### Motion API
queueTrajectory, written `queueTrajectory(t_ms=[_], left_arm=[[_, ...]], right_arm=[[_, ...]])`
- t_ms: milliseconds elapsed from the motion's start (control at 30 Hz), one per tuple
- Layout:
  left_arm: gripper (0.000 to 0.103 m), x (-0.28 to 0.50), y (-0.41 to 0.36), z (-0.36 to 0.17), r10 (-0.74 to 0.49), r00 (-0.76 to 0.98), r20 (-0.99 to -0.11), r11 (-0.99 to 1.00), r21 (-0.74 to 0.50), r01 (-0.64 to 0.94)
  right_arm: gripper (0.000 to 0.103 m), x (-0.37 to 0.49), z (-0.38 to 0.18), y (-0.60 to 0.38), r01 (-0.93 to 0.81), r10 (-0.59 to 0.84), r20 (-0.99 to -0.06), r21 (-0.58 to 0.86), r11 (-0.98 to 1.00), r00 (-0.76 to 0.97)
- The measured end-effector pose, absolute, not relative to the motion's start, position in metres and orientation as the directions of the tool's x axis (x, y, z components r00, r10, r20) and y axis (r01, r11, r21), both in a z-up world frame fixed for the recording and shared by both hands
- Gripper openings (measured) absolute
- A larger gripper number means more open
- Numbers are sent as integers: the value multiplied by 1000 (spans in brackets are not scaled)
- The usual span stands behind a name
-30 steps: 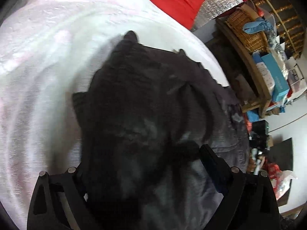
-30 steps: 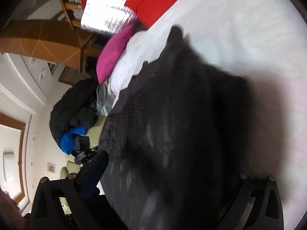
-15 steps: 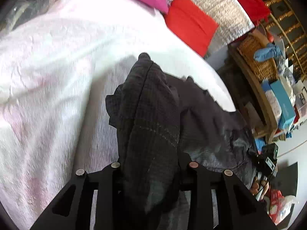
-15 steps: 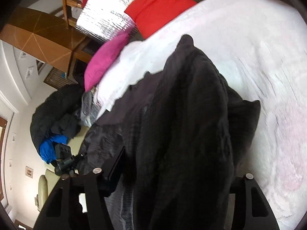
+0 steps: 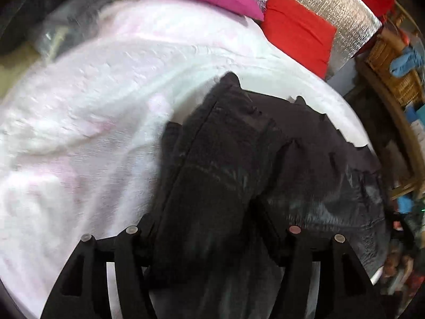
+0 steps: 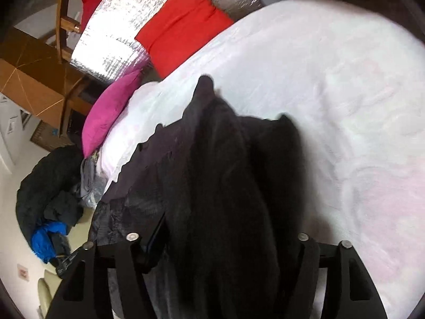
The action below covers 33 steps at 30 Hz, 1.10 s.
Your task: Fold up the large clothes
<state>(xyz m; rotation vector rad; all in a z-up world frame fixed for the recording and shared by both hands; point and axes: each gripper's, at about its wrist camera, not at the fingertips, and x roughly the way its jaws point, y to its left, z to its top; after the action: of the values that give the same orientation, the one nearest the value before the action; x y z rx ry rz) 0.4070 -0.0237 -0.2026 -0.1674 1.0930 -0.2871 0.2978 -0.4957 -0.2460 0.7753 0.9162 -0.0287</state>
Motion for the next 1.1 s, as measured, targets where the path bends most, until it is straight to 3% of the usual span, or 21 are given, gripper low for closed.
queueTrajectory(t_ms=[133, 233, 333, 433, 700, 833, 967, 1100], left_arm=[[76, 359, -9, -169, -117, 600, -791, 993, -74, 97], [78, 327, -9, -148, -28, 702, -711, 998, 14, 55], [79, 307, -22, -142, -52, 740, -670, 994, 39, 106], [79, 300, -41, -154, -80, 703, -707, 983, 59, 171], [79, 316, -67, -195, 39, 600, -799, 960, 197, 200], [79, 307, -72, -189, 55, 636, -770, 948, 241, 209], [79, 303, -80, -189, 70, 652, -755, 936, 275, 218], [79, 303, -86, -192, 89, 670, -737, 922, 316, 226]], right_arm=[[77, 260, -210, -492, 392, 83, -747, 437, 810, 660], [78, 232, -182, -476, 384, -49, -694, 337, 860, 719], [78, 214, -167, -458, 292, 4, -621, 374, 880, 784], [78, 216, -169, -437, 227, 86, -630, 399, 888, 772], [77, 239, -221, -421, 248, 146, -822, 328, 911, 550], [77, 239, -194, -421, 214, 143, -755, 354, 911, 640], [77, 258, -172, -438, 260, 53, -689, 342, 903, 723], [77, 296, -182, -455, 237, 149, -678, 442, 865, 720]])
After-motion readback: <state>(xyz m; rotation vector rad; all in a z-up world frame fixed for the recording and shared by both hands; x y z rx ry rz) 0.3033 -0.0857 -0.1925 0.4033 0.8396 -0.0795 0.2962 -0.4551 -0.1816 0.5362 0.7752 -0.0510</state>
